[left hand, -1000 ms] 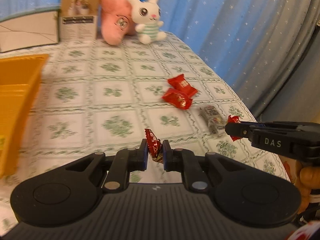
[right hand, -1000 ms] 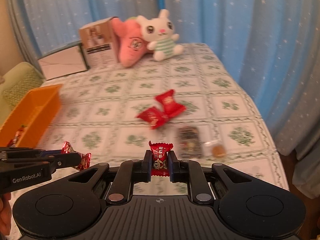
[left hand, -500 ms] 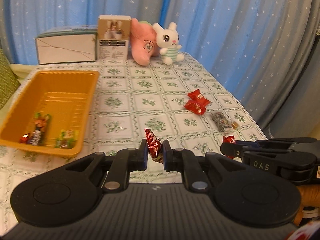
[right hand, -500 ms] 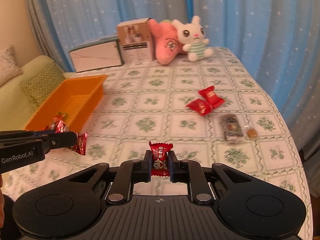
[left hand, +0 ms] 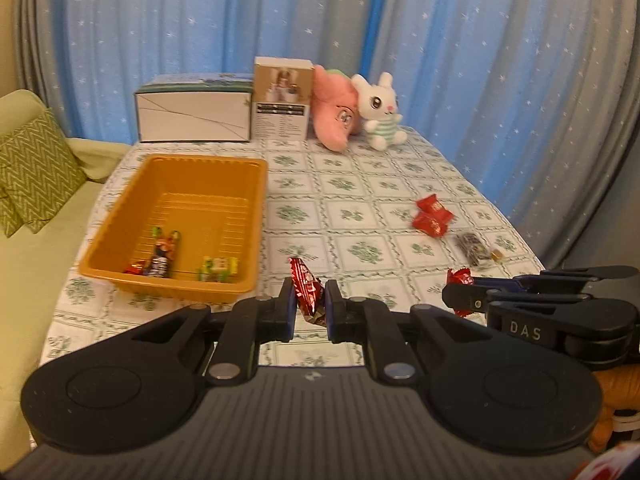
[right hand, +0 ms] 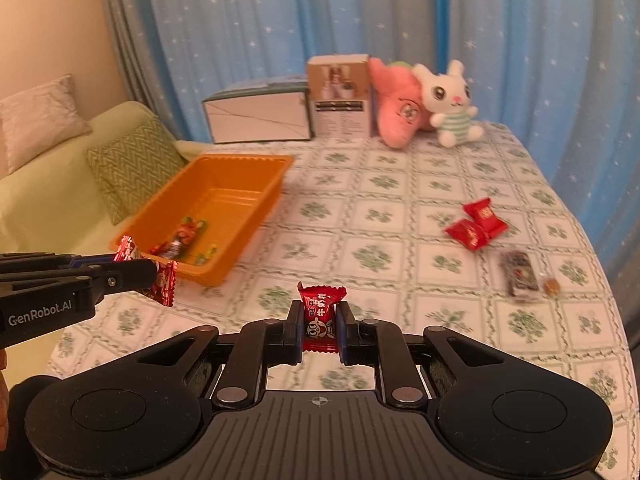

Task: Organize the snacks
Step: 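Carry both red candies over the orange tray with both grippers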

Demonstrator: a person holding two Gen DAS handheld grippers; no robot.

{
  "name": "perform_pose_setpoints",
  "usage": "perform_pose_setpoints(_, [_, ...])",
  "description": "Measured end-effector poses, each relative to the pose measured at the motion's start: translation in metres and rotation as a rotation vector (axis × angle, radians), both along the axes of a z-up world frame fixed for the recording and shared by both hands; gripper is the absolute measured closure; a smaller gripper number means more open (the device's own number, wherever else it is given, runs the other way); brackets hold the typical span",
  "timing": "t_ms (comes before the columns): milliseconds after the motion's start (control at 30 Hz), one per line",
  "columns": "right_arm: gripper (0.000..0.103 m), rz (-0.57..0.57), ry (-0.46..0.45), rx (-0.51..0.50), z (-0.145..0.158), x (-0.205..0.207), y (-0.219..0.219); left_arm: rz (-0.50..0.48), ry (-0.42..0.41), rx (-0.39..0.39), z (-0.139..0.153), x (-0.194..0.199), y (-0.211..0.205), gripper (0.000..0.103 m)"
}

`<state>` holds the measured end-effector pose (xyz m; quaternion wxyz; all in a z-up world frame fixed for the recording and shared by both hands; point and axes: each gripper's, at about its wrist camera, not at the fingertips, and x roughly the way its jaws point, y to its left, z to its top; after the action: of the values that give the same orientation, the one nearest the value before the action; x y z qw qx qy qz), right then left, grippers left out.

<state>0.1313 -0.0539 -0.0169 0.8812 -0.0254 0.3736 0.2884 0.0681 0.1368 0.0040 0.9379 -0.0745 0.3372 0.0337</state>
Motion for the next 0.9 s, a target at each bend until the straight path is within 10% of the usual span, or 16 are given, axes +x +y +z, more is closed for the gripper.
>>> perform_pose_setpoints(900, [0.087,0.136,0.014,0.002,-0.009,-0.002,0.077,0.122,0.008,-0.009,-0.002,-0.018,0.074,0.091])
